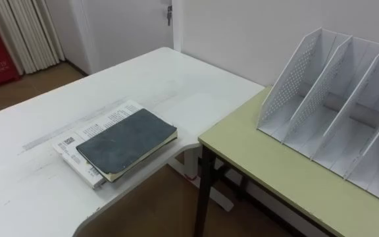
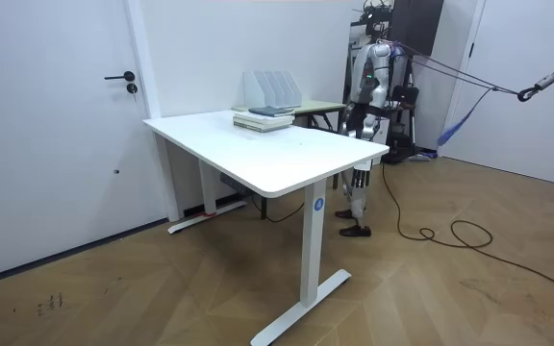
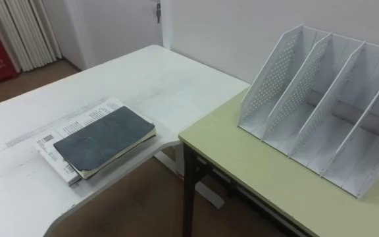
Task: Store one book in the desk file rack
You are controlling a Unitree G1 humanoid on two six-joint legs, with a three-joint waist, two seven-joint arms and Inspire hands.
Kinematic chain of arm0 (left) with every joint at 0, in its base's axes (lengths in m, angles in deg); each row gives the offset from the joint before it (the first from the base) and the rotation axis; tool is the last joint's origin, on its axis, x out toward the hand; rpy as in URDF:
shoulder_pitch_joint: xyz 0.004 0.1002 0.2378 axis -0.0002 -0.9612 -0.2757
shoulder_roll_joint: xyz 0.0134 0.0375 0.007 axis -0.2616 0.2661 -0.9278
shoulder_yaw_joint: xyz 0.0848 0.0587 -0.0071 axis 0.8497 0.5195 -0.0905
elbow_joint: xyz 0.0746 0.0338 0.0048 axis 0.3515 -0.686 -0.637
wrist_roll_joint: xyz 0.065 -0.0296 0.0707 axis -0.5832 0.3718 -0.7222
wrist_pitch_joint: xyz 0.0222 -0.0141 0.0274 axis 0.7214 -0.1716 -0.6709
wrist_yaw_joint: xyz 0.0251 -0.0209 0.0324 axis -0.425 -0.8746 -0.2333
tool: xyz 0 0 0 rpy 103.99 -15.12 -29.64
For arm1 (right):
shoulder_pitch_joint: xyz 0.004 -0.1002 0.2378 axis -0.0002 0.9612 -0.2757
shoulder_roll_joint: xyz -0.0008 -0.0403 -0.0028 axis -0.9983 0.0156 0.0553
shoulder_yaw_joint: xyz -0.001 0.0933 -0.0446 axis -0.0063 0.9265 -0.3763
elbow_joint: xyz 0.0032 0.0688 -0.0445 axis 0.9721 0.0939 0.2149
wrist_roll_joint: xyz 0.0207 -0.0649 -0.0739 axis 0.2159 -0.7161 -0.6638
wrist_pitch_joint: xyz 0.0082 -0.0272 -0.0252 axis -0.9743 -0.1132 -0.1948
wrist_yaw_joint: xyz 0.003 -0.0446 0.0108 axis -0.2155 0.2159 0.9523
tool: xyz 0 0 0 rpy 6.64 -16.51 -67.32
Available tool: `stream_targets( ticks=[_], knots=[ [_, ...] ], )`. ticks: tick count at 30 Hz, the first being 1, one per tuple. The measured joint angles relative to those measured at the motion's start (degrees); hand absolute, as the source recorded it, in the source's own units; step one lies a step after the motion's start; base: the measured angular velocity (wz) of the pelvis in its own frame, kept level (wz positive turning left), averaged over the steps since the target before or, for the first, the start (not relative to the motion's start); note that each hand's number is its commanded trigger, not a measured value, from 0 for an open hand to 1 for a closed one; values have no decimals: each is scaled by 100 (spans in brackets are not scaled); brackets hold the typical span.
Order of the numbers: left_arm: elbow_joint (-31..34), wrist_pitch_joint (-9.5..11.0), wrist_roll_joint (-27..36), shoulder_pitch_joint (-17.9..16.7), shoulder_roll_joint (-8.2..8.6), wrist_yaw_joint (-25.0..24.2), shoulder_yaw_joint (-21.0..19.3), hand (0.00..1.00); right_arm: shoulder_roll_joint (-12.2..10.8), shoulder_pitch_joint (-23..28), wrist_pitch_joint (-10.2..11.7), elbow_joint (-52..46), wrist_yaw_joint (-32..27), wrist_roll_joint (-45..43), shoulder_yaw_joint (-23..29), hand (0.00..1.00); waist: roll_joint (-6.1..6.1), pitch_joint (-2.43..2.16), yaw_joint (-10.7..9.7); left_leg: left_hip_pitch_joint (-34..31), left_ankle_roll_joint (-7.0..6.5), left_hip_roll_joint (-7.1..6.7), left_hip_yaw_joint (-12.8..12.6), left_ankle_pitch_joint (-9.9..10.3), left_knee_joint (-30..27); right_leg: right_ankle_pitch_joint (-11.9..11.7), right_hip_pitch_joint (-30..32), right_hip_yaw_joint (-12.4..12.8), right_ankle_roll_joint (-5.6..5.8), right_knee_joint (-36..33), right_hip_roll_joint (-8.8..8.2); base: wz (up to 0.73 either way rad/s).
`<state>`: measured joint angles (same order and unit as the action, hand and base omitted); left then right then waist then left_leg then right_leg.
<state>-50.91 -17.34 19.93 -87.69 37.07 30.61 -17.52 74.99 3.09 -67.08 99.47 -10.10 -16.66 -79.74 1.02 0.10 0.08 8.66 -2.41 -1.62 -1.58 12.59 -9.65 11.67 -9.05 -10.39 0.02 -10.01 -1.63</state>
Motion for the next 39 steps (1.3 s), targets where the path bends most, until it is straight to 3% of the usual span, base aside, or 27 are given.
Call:
stream_targets(
  ticks=[11,21,26,31,35,36,39],
  knots=[
    [-2,55,-18,7,0,100,-27,0,-3,-9,45,5,-98,20,27,0,36,6,12,9,0,2,-15,0,6,0,12,14,0,8,5,0],
    [732,452,-120,90,-4,644,-193,0,6,-71,257,4,-589,190,70,0,17,4,-9,-56,0,10,-53,1,26,-6,148,89,0,-1,18,-4],
    [1236,745,-862,135,-4,887,-157,0,37,-84,431,-17,-607,-3,105,0,18,4,-146,-85,-2,-1,-16,-1,30,-10,122,87,3,-19,16,4],
    [1284,1167,-1220,453,-9,1104,332,0,82,-129,741,-6,-693,-269,105,0,-5,21,-200,-108,-4,2,-70,-2,33,-11,187,104,3,-71,10,0],
    [1890,1198,-1870,456,-50,1099,783,0,163,-201,816,-63,-691,-305,103,0,-36,16,-279,-199,-9,7,-127,-6,42,-13,311,189,2,-118,19,-9],
    [2191,1219,-2199,454,-79,1101,957,0,188,-213,819,-164,-694,-309,105,0,-3,53,-317,-201,-16,3,-138,-12,29,-13,330,203,2,-137,15,0],
    [2710,1254,-2922,464,-83,1104,1319,0,193,-229,822,-232,-692,-471,103,0,-26,40,-426,-203,-17,-1,-135,-13,25,-18,315,210,10,-95,17,0]
  ],
)
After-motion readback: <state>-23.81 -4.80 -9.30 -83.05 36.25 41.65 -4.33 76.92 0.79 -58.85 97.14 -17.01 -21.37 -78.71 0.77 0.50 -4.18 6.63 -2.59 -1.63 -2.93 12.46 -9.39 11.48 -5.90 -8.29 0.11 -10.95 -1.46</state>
